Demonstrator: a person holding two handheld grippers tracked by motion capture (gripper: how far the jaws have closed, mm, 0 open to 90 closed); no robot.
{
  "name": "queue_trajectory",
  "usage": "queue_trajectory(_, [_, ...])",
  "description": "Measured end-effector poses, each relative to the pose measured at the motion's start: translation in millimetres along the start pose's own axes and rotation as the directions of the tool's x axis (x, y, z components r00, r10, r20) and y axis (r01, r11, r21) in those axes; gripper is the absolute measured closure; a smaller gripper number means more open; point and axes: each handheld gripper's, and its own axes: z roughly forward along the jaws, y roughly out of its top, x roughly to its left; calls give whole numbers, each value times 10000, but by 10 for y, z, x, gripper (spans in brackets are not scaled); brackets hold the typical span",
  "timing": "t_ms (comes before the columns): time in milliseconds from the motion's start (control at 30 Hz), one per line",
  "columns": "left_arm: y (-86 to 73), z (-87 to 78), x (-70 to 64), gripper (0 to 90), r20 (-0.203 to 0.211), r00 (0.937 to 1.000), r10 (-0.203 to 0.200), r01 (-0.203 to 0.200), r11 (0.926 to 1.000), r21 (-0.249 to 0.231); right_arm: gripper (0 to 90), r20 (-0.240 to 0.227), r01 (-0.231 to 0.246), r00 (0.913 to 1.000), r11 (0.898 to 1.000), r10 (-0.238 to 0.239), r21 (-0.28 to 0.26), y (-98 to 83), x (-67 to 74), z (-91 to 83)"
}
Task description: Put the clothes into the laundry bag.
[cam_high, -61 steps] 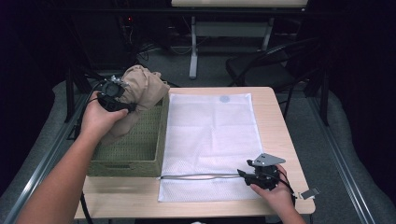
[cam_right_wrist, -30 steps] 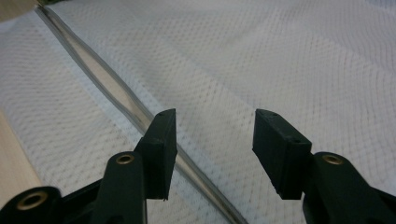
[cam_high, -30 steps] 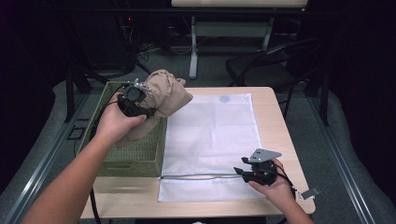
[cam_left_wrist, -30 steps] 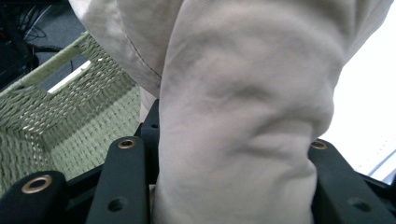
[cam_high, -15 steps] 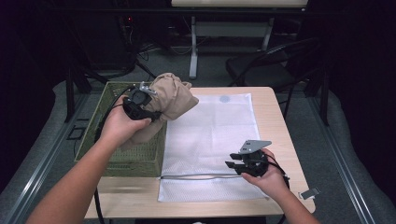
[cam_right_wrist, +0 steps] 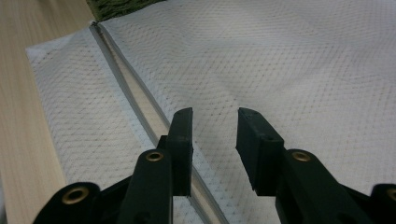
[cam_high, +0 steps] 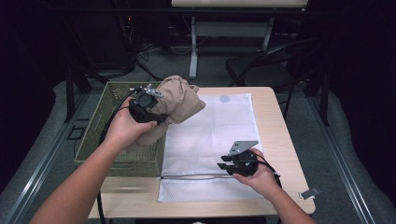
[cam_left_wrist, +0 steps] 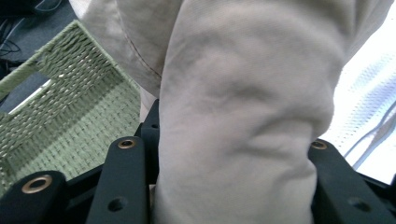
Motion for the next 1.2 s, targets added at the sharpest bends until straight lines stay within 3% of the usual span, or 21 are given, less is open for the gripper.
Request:
queue_trajectory(567, [49, 73, -193, 547, 529, 9985, 112, -109, 9999, -54, 683, -537, -154, 9984, 9991, 175, 395, -108, 108, 349])
queue_trajectory(1200, [43, 95, -367, 546, 984, 9951, 39, -33, 10000, -66, 657, -441, -348, 9983, 9976, 375, 602, -181, 118, 469])
